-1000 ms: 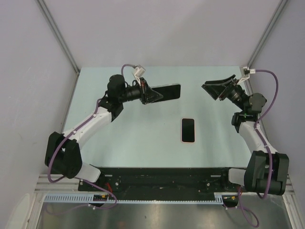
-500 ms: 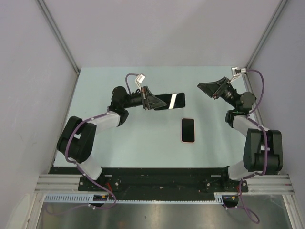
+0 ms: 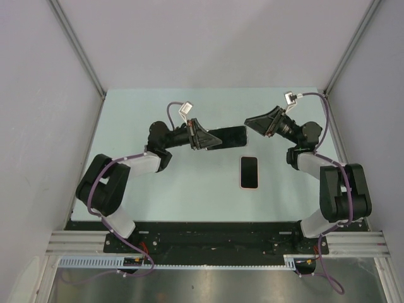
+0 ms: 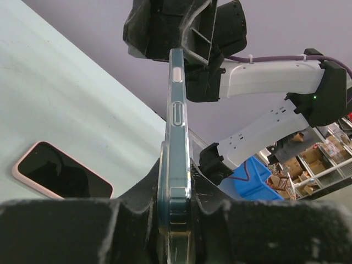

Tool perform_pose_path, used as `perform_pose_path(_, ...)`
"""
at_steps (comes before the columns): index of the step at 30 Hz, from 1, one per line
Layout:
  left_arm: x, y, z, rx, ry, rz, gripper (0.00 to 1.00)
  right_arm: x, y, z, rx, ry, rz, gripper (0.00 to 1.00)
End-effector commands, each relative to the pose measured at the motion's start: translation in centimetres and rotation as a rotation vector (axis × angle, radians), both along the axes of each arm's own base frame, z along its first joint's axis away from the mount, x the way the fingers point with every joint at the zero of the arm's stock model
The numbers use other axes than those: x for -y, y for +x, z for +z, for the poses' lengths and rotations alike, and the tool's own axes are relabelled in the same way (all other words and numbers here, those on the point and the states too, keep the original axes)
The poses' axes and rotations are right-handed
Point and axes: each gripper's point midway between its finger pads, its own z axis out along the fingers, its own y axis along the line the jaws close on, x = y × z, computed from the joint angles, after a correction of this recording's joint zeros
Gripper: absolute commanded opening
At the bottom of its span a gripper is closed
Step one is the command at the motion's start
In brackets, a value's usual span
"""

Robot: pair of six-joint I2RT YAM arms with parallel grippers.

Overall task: Take the phone out of the phone case
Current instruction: Remove the phone case from the phone.

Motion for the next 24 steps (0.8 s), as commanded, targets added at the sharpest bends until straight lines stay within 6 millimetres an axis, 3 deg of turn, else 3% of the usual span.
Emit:
perform_pose_path(1,0.0,-0.3,2.1,0.079,-0.064,0.013,0.0,-0.2,-1.5,2.6,0.197,-0.033,-0.027,0.51)
perform_pose_path(10,0.1,-0.5,1.9,0.077,-0.07,0.013,0.0,-0.6,-3.1,3.0,0.207,-0.028,0.017,0.52)
perform_pose_path(15,0.0,-1.1,2.5,0.091,-0.1,-0.015,0.0,-1.1,-2.9,2.1,0.199,-0.055,0.011,0.52)
perform_pose_path(18,0.0,-1.6,2.8,0.102,-0.108,-0.029,0.0,-1.2,-3.3,2.4,0.197,-0.042,0.027,0.47)
perform_pose_path(24,0.3,-2.5,2.9,0.141,-0.106,-0.063,0.0,-1.3,-3.8,2.9,0.174,-0.016,0.053,0.28)
